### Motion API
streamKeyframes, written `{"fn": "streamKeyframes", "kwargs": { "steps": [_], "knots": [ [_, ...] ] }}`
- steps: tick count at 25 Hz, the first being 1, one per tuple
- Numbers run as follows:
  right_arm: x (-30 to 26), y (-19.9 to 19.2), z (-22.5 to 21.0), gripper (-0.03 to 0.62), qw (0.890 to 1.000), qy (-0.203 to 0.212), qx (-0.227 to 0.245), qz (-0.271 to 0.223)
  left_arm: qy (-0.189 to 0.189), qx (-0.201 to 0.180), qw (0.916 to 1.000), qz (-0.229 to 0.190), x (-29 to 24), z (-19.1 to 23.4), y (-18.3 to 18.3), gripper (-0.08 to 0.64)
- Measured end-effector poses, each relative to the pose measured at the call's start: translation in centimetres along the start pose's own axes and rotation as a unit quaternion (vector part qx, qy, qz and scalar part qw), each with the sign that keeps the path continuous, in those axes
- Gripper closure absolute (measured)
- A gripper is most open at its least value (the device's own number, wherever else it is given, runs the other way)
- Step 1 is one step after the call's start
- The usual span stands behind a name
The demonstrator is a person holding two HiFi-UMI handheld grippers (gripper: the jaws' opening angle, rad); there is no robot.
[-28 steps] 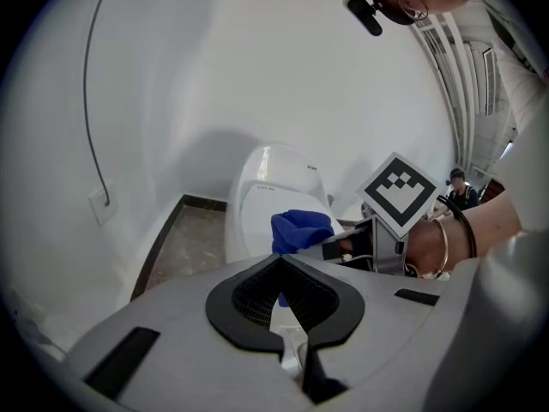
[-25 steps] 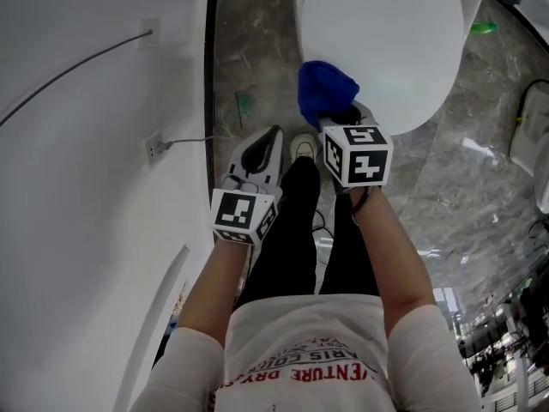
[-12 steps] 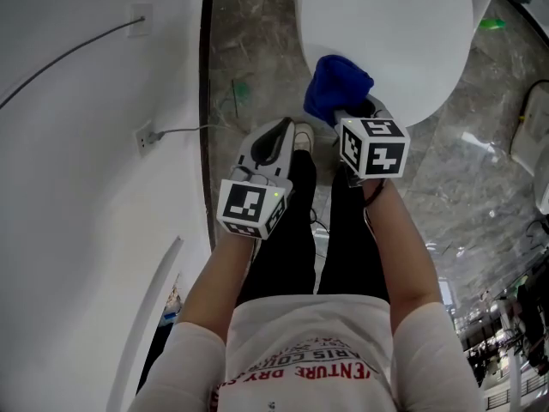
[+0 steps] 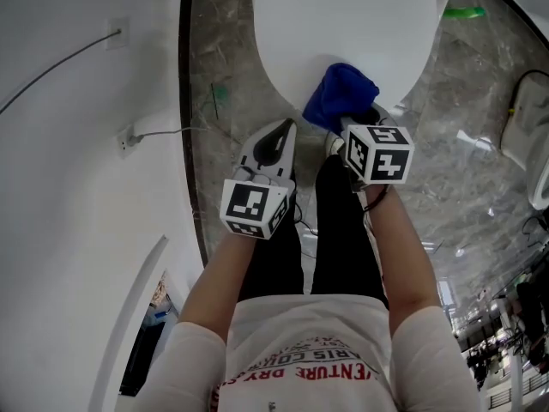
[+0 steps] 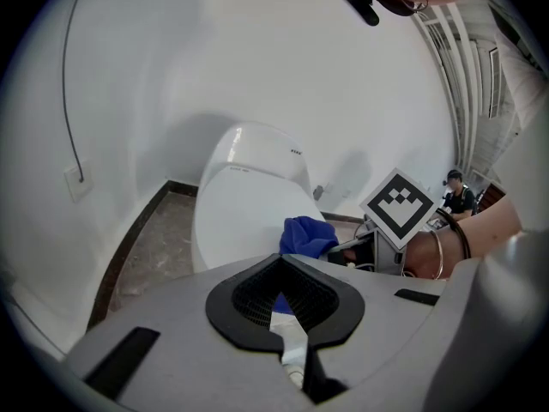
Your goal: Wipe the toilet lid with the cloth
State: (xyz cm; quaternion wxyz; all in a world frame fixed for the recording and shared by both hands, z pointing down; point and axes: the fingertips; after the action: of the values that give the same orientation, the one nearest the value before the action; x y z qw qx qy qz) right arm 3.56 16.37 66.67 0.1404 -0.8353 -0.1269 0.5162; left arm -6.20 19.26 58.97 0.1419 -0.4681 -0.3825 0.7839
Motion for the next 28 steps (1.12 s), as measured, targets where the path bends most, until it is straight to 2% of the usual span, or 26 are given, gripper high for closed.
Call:
{"fn": "streamKeyframes", "kwargs": {
  "steps": [9,15,21,24,28],
  "knots": [
    [3.8,-1.3,-8.5,0.505,1.000,-0.017,0.006,0.005,0.001,0.003,1.0000,-0.009,-4.0,-5.9,0.7,0.554],
    [5.3,-2.7,-12.2,0.505,0.999,-0.029,-0.021,0.008,-0.013,0.010,0.9998,-0.008,-5.5,-9.7,-0.2,0.554],
    [6.9,-4.3,-16.0,0.505,0.996,-0.072,-0.046,0.009,-0.045,-0.008,0.9989,0.005,-6.0,-12.8,-2.3,0.554],
    [8.2,-4.8,-16.5,0.505,0.994,-0.086,-0.072,-0.007,-0.059,-0.024,0.9980,0.002,-4.9,-13.1,-2.1,0.554],
    [11.2,-4.6,-14.4,0.505,0.990,-0.090,-0.093,-0.047,-0.065,-0.045,0.9969,0.001,-2.1,-12.3,-1.2,0.554]
  ]
}}
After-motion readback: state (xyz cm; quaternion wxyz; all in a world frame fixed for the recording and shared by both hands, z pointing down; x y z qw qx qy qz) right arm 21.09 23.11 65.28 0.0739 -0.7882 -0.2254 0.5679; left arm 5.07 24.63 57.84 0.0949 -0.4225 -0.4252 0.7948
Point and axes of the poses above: the fingertips, and each gripper's own axes: x backward along the fingers, z to its left, y out of its top, and after that the axes turned 7 degrees about -x, right-handed
